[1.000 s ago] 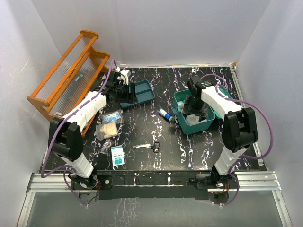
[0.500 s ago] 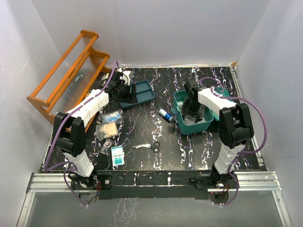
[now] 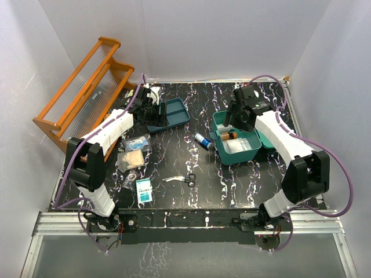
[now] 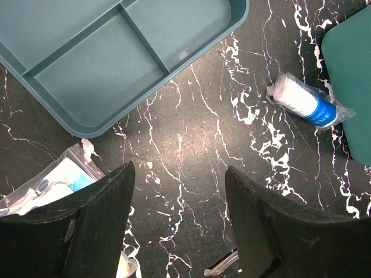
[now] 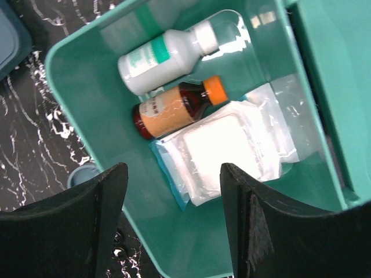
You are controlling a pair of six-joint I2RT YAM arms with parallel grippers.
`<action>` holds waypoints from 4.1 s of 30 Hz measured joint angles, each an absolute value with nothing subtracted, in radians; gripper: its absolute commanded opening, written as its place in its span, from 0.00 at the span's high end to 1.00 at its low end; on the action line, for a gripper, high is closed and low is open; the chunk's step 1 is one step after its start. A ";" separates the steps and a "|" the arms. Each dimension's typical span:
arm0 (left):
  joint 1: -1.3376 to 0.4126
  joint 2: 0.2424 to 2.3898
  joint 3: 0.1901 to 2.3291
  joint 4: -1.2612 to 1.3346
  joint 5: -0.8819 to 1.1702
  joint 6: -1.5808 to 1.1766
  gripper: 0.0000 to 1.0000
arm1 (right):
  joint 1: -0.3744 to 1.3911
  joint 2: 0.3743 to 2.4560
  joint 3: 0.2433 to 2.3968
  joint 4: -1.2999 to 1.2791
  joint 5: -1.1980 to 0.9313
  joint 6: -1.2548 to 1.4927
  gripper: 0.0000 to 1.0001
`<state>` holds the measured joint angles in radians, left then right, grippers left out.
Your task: Organize the medicine kit
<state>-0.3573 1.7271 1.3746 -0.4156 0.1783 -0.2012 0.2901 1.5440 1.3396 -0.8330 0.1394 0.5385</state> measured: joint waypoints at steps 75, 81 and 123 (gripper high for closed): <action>-0.355 1.747 1.388 -0.423 0.158 -0.255 0.37 | 0.449 1.610 1.268 -0.603 -0.095 -0.229 0.42; -0.333 1.746 1.384 -0.429 0.121 -0.305 0.35 | 0.449 1.556 1.268 -0.587 -0.060 -0.118 0.38; -0.231 1.655 1.059 -0.636 -0.102 -0.481 1.00 | 0.450 1.450 1.227 -0.331 -0.144 0.486 0.47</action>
<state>-0.2314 1.6550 1.0588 -0.6365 -0.1024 -0.4808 0.4496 1.4498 1.2270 -0.3309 -0.1436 0.4858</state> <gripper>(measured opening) 0.009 0.511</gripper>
